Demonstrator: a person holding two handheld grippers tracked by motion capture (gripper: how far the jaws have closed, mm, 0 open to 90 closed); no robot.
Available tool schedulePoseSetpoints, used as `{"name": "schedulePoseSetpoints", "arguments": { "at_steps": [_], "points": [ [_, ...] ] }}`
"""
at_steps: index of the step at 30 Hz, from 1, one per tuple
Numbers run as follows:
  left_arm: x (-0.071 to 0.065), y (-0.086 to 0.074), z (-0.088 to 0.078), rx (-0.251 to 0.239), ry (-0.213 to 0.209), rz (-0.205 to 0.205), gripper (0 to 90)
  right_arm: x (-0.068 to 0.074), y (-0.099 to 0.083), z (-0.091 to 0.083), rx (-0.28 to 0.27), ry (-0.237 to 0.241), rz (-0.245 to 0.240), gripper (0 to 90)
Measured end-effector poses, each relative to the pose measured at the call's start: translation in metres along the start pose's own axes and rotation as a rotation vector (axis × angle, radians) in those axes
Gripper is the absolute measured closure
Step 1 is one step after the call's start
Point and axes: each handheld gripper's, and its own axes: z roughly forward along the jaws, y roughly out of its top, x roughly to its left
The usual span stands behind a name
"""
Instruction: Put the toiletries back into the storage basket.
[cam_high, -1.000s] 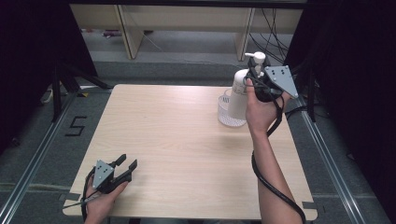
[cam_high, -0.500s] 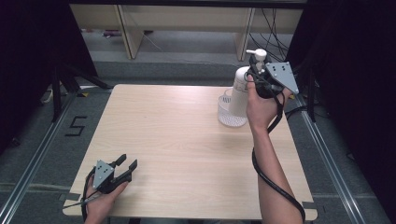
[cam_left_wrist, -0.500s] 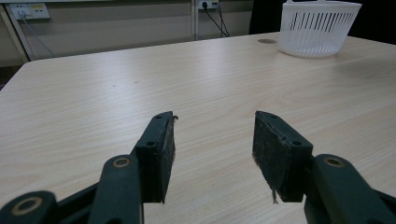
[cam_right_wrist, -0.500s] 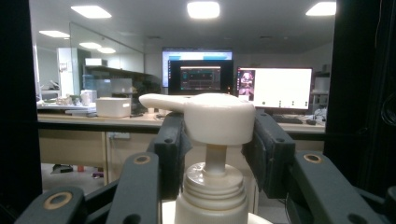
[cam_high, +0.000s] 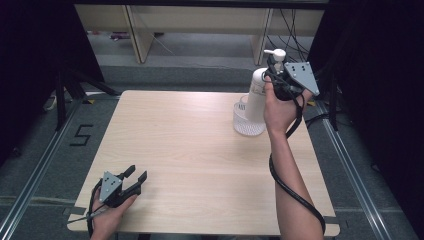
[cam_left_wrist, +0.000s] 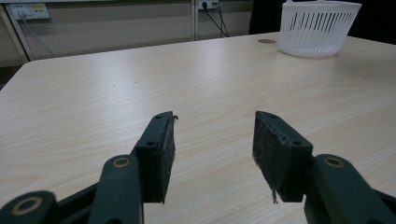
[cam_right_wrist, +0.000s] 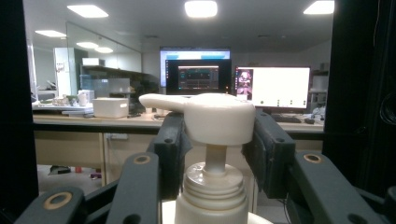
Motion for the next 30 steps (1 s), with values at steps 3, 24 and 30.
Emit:
{"name": "schedulePoseSetpoints", "arguments": {
  "at_steps": [3,24,30],
  "points": [
    [0.0,0.0,0.0,0.0,0.0,-0.001,47.9,0.0,0.0,0.003,-0.003,-0.007,-0.004,60.0],
    [0.0,0.0,0.0,0.0,-0.001,0.002,47.9,-0.003,-0.003,0.019,0.025,-0.014,-0.003,60.0],
    [0.0,0.0,0.0,0.0,-0.002,0.003,47.9,-0.003,-0.006,0.024,0.036,-0.013,0.001,60.0]
  ]
}}
